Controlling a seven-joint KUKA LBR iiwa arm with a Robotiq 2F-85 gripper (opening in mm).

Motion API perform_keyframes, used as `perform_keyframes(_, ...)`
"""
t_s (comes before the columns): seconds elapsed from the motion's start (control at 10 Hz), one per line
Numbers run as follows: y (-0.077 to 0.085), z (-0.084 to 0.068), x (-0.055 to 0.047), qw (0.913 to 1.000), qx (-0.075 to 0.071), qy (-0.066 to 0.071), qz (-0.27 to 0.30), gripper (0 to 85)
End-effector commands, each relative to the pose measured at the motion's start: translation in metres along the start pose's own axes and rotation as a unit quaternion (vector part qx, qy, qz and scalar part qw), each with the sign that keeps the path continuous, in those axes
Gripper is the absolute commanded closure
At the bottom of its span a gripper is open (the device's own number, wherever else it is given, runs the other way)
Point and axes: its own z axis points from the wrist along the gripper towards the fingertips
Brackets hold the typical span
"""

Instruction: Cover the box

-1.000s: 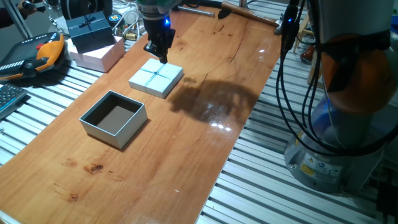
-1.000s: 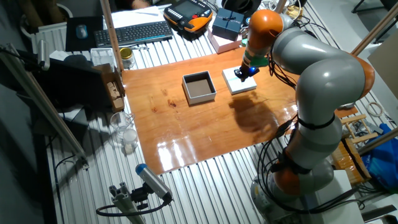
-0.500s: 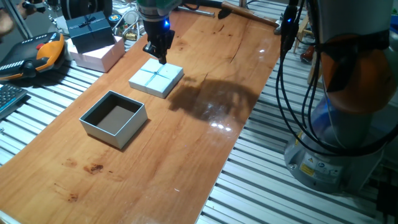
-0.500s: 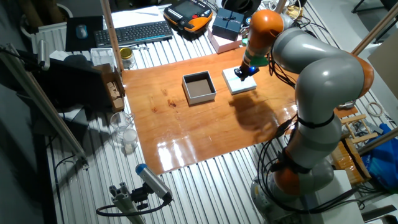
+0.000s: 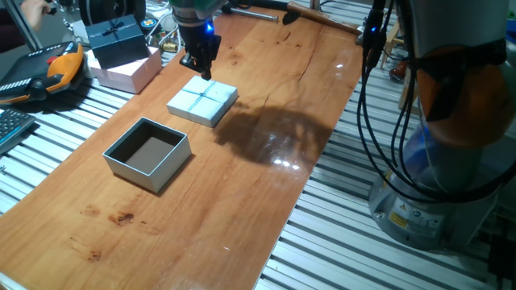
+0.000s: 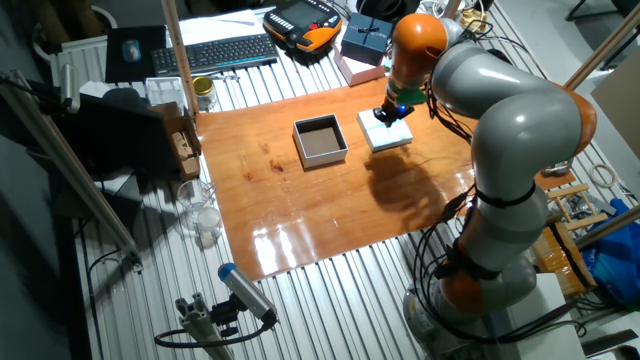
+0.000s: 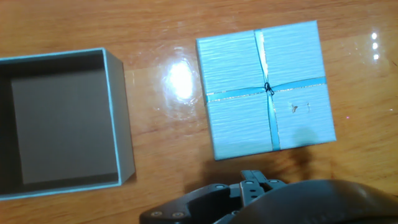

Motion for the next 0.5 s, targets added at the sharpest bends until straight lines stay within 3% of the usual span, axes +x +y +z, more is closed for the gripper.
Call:
perform_keyframes(0.0, -0.001, 0.000, 0.000, 1.0000, -0.002, 0.000, -0.001, 85.0)
perform_keyframes(0.4, -0.011, 0.011, 0.000, 0.9999, -0.012, -0.007, -0.009, 85.0)
